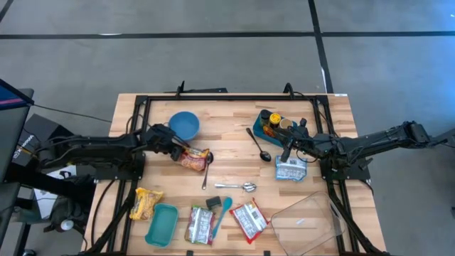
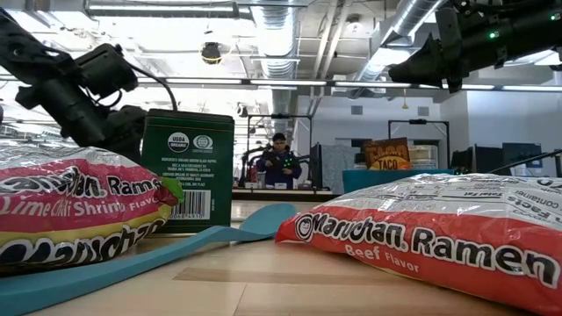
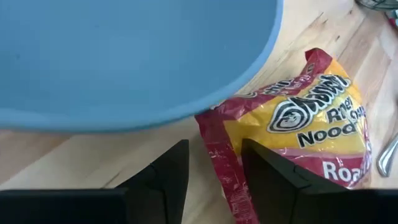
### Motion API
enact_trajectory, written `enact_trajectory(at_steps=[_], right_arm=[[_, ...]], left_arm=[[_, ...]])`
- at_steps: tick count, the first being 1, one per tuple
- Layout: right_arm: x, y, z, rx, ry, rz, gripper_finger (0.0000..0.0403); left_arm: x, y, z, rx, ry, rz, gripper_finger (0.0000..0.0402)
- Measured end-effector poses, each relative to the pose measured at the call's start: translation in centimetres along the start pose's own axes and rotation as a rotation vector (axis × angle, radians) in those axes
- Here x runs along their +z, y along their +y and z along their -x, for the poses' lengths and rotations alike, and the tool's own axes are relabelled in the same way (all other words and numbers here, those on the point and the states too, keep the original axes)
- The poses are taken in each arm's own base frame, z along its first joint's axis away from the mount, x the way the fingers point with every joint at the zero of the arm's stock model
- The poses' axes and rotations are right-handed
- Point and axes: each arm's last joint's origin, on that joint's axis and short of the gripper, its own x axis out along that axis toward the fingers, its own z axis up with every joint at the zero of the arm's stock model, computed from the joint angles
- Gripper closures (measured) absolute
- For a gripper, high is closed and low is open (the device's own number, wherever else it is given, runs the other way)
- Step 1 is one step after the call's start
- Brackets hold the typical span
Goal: Pick & Place Food Item
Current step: Put the top red noodle pack into the transparent bin
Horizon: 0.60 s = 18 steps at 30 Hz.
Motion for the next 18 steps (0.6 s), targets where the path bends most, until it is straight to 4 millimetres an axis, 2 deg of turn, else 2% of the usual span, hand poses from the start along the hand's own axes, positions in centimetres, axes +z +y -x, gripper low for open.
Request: enact_trajectory(at_steps=[9, 18], right_arm=[[0.0, 0.0, 0.0, 0.0, 0.0, 0.0, 0.0321], [-0.01, -0.01, 0.0, 0.0, 0.0, 0.0, 0.0321]], left_arm=[[0.07, 0.04, -0.76, 0.001, 0.006, -0.021, 0.0269], [0.22, -0.04, -0.84, -0.008, -0.008, -0.023, 0.0334]])
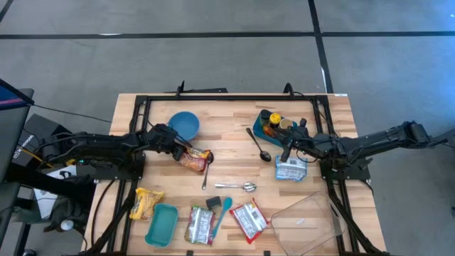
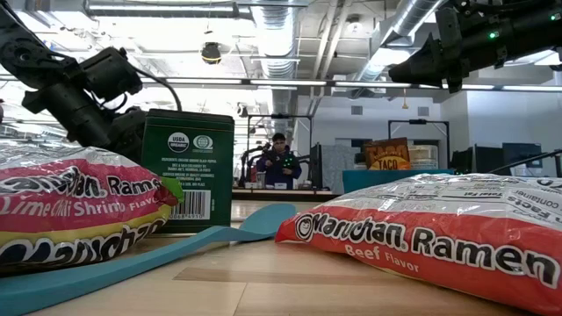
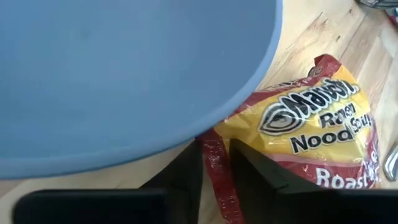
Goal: Pick & Place Food Item
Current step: Put the top red noodle pack into the transparent bin
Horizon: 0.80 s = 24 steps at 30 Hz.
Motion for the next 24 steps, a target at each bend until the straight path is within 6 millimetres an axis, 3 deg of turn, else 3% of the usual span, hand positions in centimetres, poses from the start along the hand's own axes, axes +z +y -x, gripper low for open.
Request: enact_trajectory(at_steps=[7, 24], right_arm=[[0.0, 0.0, 0.0, 0.0, 0.0, 0.0, 0.0321], [-0.08, -0.01, 0.0, -0.001, 0.007, 0.006, 0.0321]], left_arm=[[0.08, -0.05, 0.0, -0.005, -0.009, -0.007, 0.0395], [0.82, -0.77, 0.81, -0.103, -0.08, -0.05, 0.0401]])
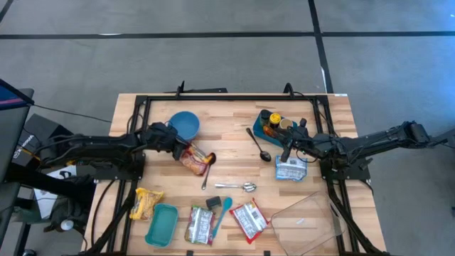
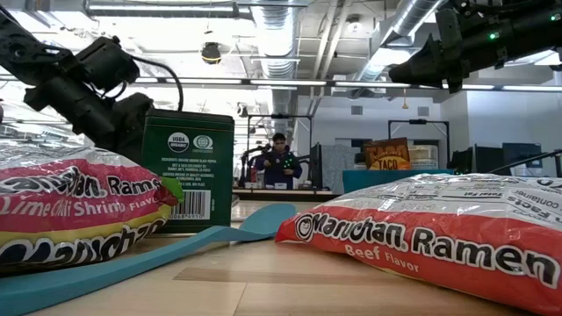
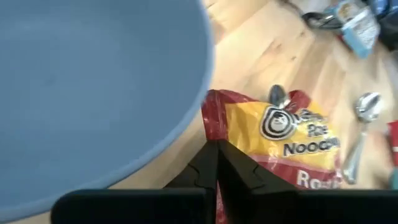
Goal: Pick & Place Food Item
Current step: Put the top red noodle pack into the transparent bin
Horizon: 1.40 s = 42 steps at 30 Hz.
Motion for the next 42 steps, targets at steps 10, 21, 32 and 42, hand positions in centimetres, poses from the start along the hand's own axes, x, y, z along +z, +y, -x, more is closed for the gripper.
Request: enact_trajectory(at_steps=[10, 21, 32, 42], right_arm=[[0.0, 0.0, 0.0, 0.0, 0.0, 0.0, 0.0321], [0.0, 0.0, 0.0, 0.0, -0.001, 0.0, 0.0321], [0.0, 0.0, 0.0, 0.0, -0.001, -0.001, 0.0321], [0.0, 0.0, 0.0, 0.0, -0.002, -0.002, 0.0321]], left_arm=[[0.6, -0.7, 1.0, -0.102, -0.05, -0.018, 0.0401], [0.4, -0.5, 0.9, -0.075, -0.035, -0.047, 0.04], [0.3, -0.4, 0.7, -0.063, -0.021, -0.045, 0.0297], [0.3, 0.0, -0.6, -0.046, -0.012, -0.04, 0.0217]])
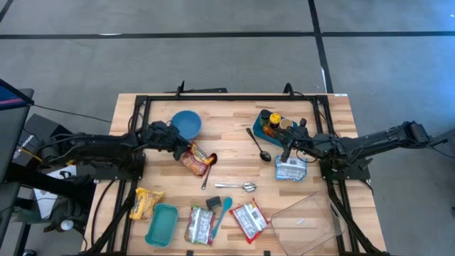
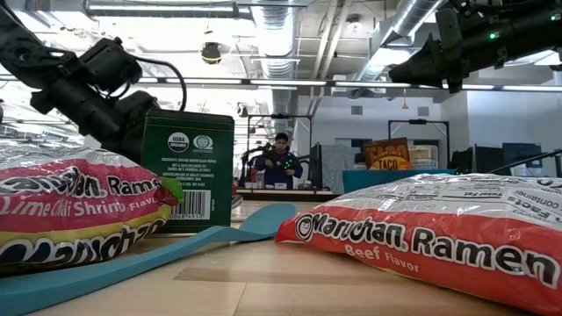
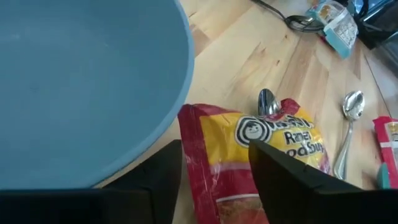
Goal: Pick & Place Food Item
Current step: Put the top red noodle pack into the transparent bin
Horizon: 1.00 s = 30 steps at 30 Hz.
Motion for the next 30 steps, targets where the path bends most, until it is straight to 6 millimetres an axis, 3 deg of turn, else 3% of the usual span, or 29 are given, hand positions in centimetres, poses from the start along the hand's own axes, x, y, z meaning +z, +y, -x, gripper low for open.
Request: enact_trajectory(at_steps=[19, 30], right_arm=[[0.0, 0.0, 0.0, 0.0, 0.0, -0.018, 0.0321], [0.0, 0.0, 0.0, 0.0, 0.001, -0.017, 0.0321]], left_arm=[[-0.6, 0.5, -2.1, -0.045, 0.058, 0.017, 0.021], [-0.6, 0.5, -2.5, -0.08, 0.053, -0.021, 0.0247]])
